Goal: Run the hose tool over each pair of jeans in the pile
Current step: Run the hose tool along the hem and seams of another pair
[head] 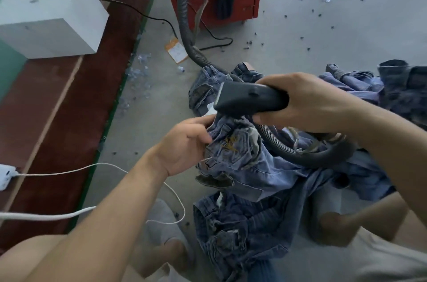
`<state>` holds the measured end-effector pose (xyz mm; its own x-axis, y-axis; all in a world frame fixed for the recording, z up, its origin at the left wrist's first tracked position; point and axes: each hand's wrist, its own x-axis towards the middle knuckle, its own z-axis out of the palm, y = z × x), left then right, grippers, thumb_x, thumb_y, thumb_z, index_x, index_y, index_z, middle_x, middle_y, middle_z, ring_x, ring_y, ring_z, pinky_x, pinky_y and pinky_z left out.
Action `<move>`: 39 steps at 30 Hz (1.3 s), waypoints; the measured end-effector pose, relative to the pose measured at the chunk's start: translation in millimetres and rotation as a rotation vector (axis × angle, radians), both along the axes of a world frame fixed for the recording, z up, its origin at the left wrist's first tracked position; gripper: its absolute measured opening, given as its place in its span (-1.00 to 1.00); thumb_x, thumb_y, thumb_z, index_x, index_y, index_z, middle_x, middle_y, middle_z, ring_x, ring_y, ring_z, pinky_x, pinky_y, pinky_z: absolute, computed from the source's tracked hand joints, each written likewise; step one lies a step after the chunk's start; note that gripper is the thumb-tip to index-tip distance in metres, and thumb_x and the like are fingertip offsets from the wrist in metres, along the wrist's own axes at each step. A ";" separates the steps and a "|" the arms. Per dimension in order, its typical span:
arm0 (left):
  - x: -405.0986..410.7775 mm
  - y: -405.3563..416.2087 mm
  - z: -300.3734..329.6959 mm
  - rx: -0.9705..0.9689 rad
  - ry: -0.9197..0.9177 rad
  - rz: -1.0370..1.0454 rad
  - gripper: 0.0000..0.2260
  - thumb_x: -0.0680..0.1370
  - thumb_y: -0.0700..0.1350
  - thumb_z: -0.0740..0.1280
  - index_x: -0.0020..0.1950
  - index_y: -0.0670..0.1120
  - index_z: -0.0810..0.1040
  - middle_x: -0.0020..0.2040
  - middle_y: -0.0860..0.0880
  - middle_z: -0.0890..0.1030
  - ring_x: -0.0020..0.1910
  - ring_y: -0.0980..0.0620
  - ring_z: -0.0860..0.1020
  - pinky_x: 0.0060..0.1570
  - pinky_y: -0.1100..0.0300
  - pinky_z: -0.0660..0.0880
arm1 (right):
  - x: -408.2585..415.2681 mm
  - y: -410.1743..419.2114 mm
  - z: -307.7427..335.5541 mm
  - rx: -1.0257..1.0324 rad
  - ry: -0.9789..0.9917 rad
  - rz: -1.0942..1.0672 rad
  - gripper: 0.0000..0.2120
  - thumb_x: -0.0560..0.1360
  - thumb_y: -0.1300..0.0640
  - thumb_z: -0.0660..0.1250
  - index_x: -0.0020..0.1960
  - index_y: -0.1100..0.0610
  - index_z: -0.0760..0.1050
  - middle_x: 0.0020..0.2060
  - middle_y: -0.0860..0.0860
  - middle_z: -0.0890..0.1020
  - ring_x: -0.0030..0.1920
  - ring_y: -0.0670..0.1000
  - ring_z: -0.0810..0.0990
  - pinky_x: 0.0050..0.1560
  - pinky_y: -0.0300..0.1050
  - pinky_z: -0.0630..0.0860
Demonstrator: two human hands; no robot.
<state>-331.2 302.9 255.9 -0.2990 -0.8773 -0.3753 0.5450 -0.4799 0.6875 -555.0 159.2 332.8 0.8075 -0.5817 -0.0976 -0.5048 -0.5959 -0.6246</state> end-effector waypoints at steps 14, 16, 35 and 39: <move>-11.2 -6.9 1.3 0.130 0.046 0.014 -0.42 0.68 0.10 -0.03 0.53 -0.25 0.40 0.45 -0.29 0.46 0.38 -0.26 0.46 0.46 -0.19 0.34 | 4.1 12.4 -7.5 -0.061 0.039 -0.021 -0.76 0.46 -0.15 0.50 0.07 -0.13 0.59 -0.32 -0.20 0.60 -0.21 -0.34 0.55 -0.31 -0.38 0.40; -8.4 -8.3 0.9 0.132 0.059 0.027 -0.39 0.67 0.10 -0.05 0.56 -0.27 0.34 0.53 -0.32 0.37 0.44 -0.29 0.39 0.53 -0.24 0.25 | 0.2 5.8 -2.6 -0.015 0.030 -0.077 -0.80 0.45 -0.16 0.48 -0.01 -0.13 0.57 -0.36 -0.17 0.64 -0.32 -0.29 0.59 -0.42 -0.36 0.37; -4.7 -15.3 -7.5 0.296 -0.190 0.249 -0.78 0.70 -0.12 0.24 0.09 -0.17 0.65 -0.10 -0.09 0.74 -0.19 0.02 0.69 -0.01 0.10 0.66 | -14.8 3.1 -1.8 -0.038 0.165 0.008 -0.80 0.39 -0.23 0.44 -0.07 -0.19 0.53 -0.21 -0.40 0.59 -0.24 -0.30 0.57 -0.35 -0.25 0.33; -8.1 -12.7 -6.8 0.274 -0.123 0.190 -0.69 0.71 -0.04 0.20 0.07 -0.12 0.71 -0.09 -0.13 0.74 -0.15 -0.05 0.71 0.09 -0.09 0.63 | -11.3 9.3 -7.5 -0.006 0.259 0.114 -0.80 0.41 -0.18 0.47 -0.03 -0.20 0.54 -0.22 -0.26 0.62 -0.21 -0.24 0.58 -0.30 -0.26 0.41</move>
